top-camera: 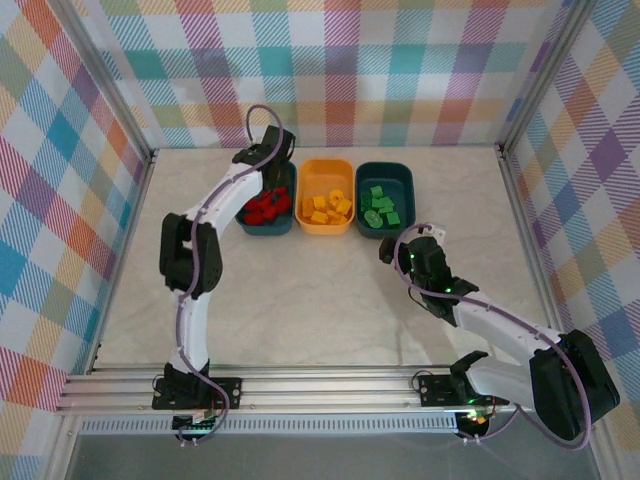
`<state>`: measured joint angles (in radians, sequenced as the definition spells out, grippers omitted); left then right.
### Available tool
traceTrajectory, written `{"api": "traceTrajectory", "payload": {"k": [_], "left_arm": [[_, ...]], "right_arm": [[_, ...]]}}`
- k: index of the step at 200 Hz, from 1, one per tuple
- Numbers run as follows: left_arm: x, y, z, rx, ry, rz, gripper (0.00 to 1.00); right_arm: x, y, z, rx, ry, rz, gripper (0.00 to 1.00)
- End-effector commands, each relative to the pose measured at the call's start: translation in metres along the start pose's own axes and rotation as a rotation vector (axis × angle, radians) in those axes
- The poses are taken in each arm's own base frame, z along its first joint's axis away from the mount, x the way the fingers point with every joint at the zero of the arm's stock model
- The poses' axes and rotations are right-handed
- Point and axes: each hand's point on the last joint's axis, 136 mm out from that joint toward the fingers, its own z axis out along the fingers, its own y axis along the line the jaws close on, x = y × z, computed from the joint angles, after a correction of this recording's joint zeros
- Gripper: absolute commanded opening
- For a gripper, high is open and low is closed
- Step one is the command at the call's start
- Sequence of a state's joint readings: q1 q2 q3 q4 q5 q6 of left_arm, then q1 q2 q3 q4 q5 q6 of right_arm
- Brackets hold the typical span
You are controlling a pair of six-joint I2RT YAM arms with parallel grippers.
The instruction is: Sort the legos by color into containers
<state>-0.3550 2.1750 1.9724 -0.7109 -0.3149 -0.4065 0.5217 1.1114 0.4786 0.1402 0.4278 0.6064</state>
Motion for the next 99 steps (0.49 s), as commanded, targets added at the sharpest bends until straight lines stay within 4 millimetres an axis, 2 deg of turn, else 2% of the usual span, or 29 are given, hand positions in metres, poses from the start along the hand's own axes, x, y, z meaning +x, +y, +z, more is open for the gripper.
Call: {"api": "traceTrajectory", "payload": {"k": [1,26,51,70,99], "left_arm": [[0.019,0.019,0.019,-0.038,0.152,-0.031,0.18],[0.01,0.019,0.019,-0.029,0.135,-0.016,0.26],[0.004,0.013,0.008,0.016,0.128,-0.002,0.43],[-0.001,0.013,-0.007,0.037,0.111,0.001,0.61],[-0.011,0.016,-0.041,0.078,0.063,-0.014,0.7]], "right_arm": [[-0.008,0.004,-0.002,-0.02,-0.022,0.017,1.0],[-0.007,0.006,-0.002,-0.03,-0.016,0.012,1.0],[-0.007,0.007,-0.002,-0.034,-0.015,0.012,1.0],[-0.007,0.007,-0.002,-0.034,-0.013,0.011,1.0],[-0.009,0.008,-0.003,-0.037,-0.016,0.013,1.0]]}}
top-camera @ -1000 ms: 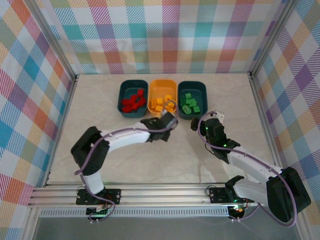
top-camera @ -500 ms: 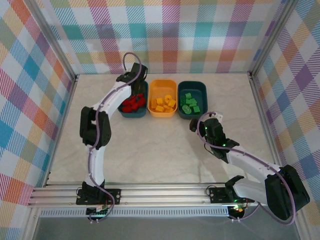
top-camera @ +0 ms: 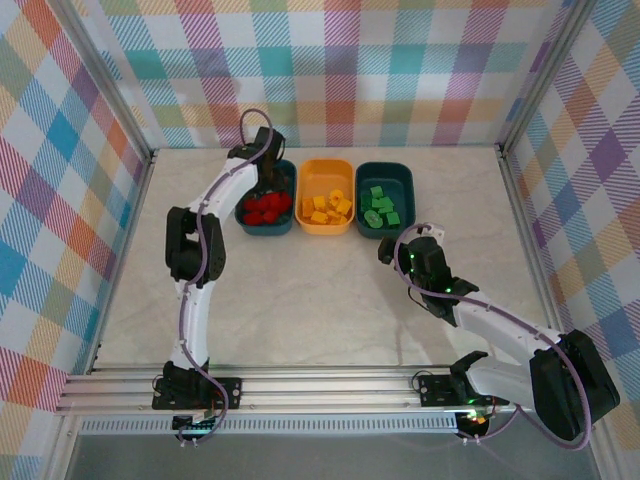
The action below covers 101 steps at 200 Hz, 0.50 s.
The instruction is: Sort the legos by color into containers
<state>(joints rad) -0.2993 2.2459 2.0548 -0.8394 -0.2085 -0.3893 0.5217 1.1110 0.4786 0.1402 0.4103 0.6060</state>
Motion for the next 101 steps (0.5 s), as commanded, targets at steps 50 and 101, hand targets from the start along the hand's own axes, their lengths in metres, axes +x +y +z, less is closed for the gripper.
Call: {"api": "traceTrajectory", "payload": {"k": [50,101], "left_arm": [[0.015,0.019,-0.152,0.171,-0.321,-0.076,0.73],[0.079,0.031,-0.235,0.28,-0.757,-0.119,1.0]], "right_arm": [[-0.018,0.029,-0.013,-0.158,-0.055,-0.038,1.0],[-0.014,0.025,-0.008,-0.137,-0.057,0.054,1.0]]}}
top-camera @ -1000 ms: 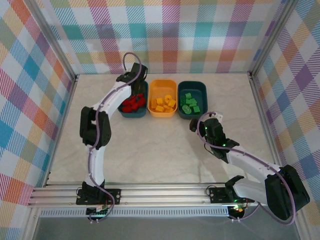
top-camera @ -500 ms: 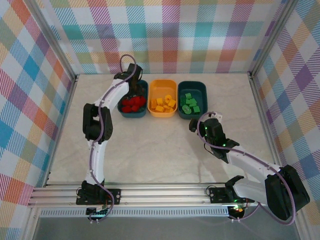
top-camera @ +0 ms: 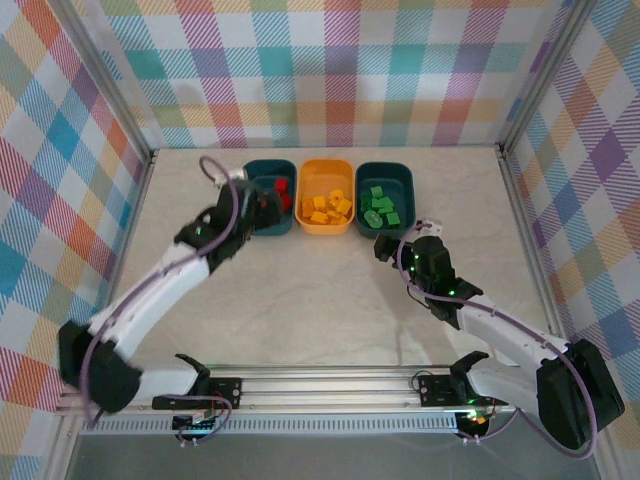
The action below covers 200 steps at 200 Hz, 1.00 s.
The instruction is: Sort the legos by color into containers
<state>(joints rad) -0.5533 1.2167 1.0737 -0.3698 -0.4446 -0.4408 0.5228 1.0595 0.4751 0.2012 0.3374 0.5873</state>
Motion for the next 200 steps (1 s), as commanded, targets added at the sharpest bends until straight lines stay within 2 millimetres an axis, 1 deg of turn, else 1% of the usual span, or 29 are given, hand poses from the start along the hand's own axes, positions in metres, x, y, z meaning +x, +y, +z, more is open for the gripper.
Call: {"api": "traceTrajectory", "payload": {"k": [1,7,22,29,33,40,51,60,73,82,88,93,105,113,118,126,134,140,150,157,160,169,183,198,200], "left_arm": [[-0.017,-0.007,-0.021,0.042,-0.263,-0.061,1.0],[-0.013,-0.007,-0.023,0.043,-0.265,-0.039,1.0],[-0.004,0.015,-0.017,-0.084,-0.252,-0.082,1.0],[-0.001,0.018,-0.013,-0.112,-0.246,-0.051,1.0],[0.001,0.016,-0.011,-0.112,-0.235,-0.004,1.0],[0.004,0.016,-0.007,-0.123,-0.218,0.059,1.0],[0.008,0.027,-0.002,-0.176,-0.208,0.093,1.0],[0.01,0.035,0.003,-0.196,-0.21,0.107,1.0],[0.012,0.038,0.011,-0.136,-0.267,0.143,1.0],[0.013,0.04,0.011,-0.07,-0.322,0.172,1.0],[0.017,0.041,0.012,-0.028,-0.349,0.222,1.0],[0.02,0.046,0.012,-0.022,-0.362,0.247,1.0],[0.028,0.07,0.019,-0.06,-0.357,0.244,1.0],[0.035,0.08,0.026,-0.042,-0.346,0.245,1.0],[0.042,0.088,0.032,-0.052,-0.334,0.237,1.0],[0.05,0.099,0.04,-0.063,-0.326,0.224,1.0],[0.058,0.102,0.048,-0.057,-0.317,0.259,1.0],[0.064,0.109,0.054,-0.09,-0.298,0.286,1.0],[0.072,0.121,0.065,-0.142,-0.258,0.322,1.0],[0.08,0.132,0.073,-0.156,-0.237,0.307,1.0],[0.081,0.135,0.076,-0.155,-0.241,0.288,1.0],[0.074,0.141,0.08,-0.173,-0.264,0.261,1.0],[0.078,0.146,0.091,-0.145,-0.231,0.249,1.0],[0.089,0.165,0.106,-0.185,-0.238,0.184,1.0],[0.088,0.168,0.108,-0.195,-0.253,0.176,1.0]], "right_arm": [[0.002,0.002,0.003,-0.019,-0.019,0.04,1.0],[0.002,0.004,0.004,-0.033,-0.026,0.02,1.0],[0.001,0.008,0.008,-0.044,-0.028,-0.044,1.0],[-0.003,0.011,0.009,-0.036,-0.025,-0.064,1.0],[-0.004,0.013,0.011,-0.038,-0.021,-0.079,1.0],[-0.007,0.023,0.011,-0.074,-0.015,-0.125,1.0],[-0.011,0.043,0.009,-0.163,0.0,-0.222,1.0],[-0.013,0.053,0.005,-0.2,0.021,-0.273,1.0],[-0.021,0.058,0.0,-0.205,0.019,-0.318,1.0],[-0.028,0.057,-0.004,-0.196,-0.012,-0.334,1.0],[-0.033,0.056,-0.008,-0.189,-0.042,-0.34,1.0],[-0.039,0.054,-0.012,-0.183,-0.074,-0.34,0.99],[-0.052,0.051,-0.023,-0.177,-0.158,-0.337,1.0],[-0.057,0.055,-0.029,-0.218,-0.221,-0.393,1.0],[-0.06,0.061,-0.032,-0.256,-0.266,-0.438,1.0],[-0.057,0.065,-0.033,-0.294,-0.311,-0.506,1.0],[-0.048,0.068,-0.03,-0.32,-0.315,-0.59,1.0],[-0.042,0.066,-0.026,-0.312,-0.293,-0.619,1.0],[-0.039,0.055,-0.019,-0.254,-0.258,-0.617,1.0],[-0.037,0.05,-0.017,-0.233,-0.254,-0.609,1.0],[-0.036,0.048,-0.017,-0.227,-0.254,-0.606,1.0],[-0.033,0.041,-0.016,-0.208,-0.257,-0.597,1.0],[-0.021,0.033,-0.014,-0.196,-0.241,-0.636,1.0],[-0.018,0.019,-0.011,-0.145,-0.247,-0.639,1.0],[-0.018,0.016,-0.01,-0.139,-0.245,-0.637,1.0]]}}
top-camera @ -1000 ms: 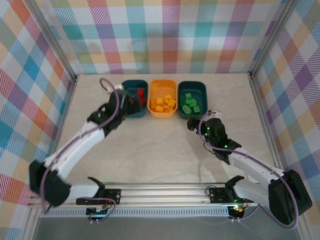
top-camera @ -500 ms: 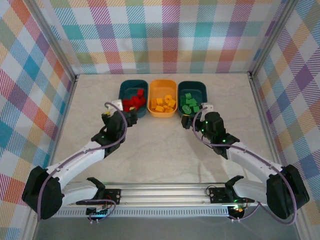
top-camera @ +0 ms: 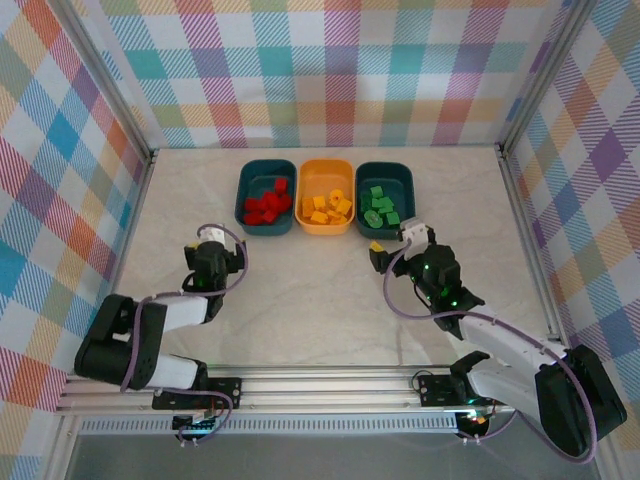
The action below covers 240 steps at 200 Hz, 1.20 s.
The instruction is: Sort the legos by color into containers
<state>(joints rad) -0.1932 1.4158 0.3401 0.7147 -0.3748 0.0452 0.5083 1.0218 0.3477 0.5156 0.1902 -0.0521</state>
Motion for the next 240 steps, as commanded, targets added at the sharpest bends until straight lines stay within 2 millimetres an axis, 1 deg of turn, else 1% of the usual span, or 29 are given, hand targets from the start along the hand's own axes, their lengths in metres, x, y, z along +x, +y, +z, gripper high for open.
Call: {"api": "traceTrajectory", "payload": {"k": [1,7,13,16,25,33,44,58,59,62,77,83,86,93,100,109,116,121,129,138,141,147,151,155,161,173,240], "left_arm": [[-0.011,0.01,0.02,-0.011,-0.11,-0.096,1.0],[-0.017,0.009,0.023,-0.005,-0.12,-0.098,1.0],[-0.008,0.005,0.026,0.012,-0.021,-0.078,1.0],[-0.007,0.003,0.029,0.021,-0.001,-0.075,1.0],[-0.009,0.006,0.031,0.045,-0.031,-0.1,1.0],[-0.006,0.006,0.031,0.046,-0.006,-0.098,1.0],[-0.007,0.006,0.031,0.046,-0.017,-0.099,1.0],[-0.007,0.006,0.03,0.046,-0.017,-0.098,1.0],[-0.007,0.005,0.03,0.047,-0.017,-0.097,1.0],[-0.007,0.006,0.03,0.046,-0.017,-0.098,1.0],[-0.008,0.006,0.031,0.046,-0.021,-0.097,1.0],[-0.008,0.006,0.031,0.046,-0.02,-0.098,1.0],[-0.007,0.006,0.03,0.047,-0.019,-0.097,1.0],[-0.008,0.006,0.03,0.046,-0.022,-0.097,1.0],[-0.007,0.006,0.03,0.045,-0.019,-0.097,1.0],[-0.007,0.006,0.03,0.045,-0.02,-0.097,1.0],[-0.008,0.005,0.03,0.047,-0.02,-0.096,1.0],[-0.008,0.005,0.03,0.047,-0.022,-0.096,1.0],[-0.008,0.005,0.03,0.045,-0.021,-0.096,1.0],[-0.008,0.005,0.03,0.044,-0.022,-0.096,1.0],[-0.008,0.005,0.03,0.045,-0.022,-0.095,1.0],[-0.008,0.005,0.03,0.046,-0.021,-0.094,1.0],[-0.008,0.005,0.03,0.046,-0.022,-0.095,1.0],[-0.007,0.005,0.03,0.045,-0.019,-0.094,1.0],[-0.007,0.005,0.03,0.046,-0.018,-0.093,1.0],[-0.007,0.005,0.03,0.045,-0.018,-0.093,1.0],[-0.008,0.005,0.03,0.044,-0.02,-0.093,1.0]], "right_arm": [[0.0,-0.016,-0.001,0.07,-0.044,-0.054,1.0],[0.001,-0.02,-0.002,0.09,-0.043,-0.049,1.0],[0.002,-0.023,-0.002,0.097,-0.033,-0.053,1.0],[0.002,-0.024,-0.003,0.096,-0.033,-0.053,1.0],[0.002,-0.028,-0.004,0.101,-0.029,-0.061,1.0],[0.002,-0.038,-0.004,0.141,-0.028,-0.061,1.0],[0.006,-0.054,-0.005,0.197,-0.022,-0.066,1.0],[0.023,-0.076,-0.005,0.255,0.02,-0.05,1.0],[0.02,-0.077,-0.005,0.259,0.008,-0.049,1.0],[0.021,-0.082,-0.006,0.269,0.001,-0.043,1.0],[0.037,-0.098,-0.005,0.294,0.006,0.003,1.0],[0.042,-0.104,-0.003,0.3,0.0,0.012,1.0],[0.048,-0.107,-0.001,0.305,0.009,0.019,1.0],[0.045,-0.114,0.001,0.322,-0.029,0.021,1.0],[0.047,-0.115,0.006,0.317,-0.033,0.014,1.0],[0.051,-0.118,0.017,0.311,-0.008,0.009,1.0],[0.062,-0.123,0.027,0.302,0.04,0.03,1.0],[0.062,-0.129,0.032,0.306,0.029,0.038,1.0],[0.075,-0.141,0.03,0.334,0.053,0.125,1.0],[0.077,-0.152,0.032,0.329,0.045,0.175,1.0],[0.082,-0.152,0.034,0.324,0.079,0.189,1.0],[0.085,-0.153,0.04,0.303,0.143,0.208,1.0],[0.081,-0.154,0.045,0.282,0.138,0.219,1.0],[0.079,-0.154,0.044,0.27,0.116,0.222,1.0],[0.083,-0.154,0.043,0.266,0.133,0.229,1.0],[0.08,-0.154,0.044,0.268,0.123,0.222,1.0],[0.08,-0.153,0.043,0.27,0.127,0.214,1.0]]}}
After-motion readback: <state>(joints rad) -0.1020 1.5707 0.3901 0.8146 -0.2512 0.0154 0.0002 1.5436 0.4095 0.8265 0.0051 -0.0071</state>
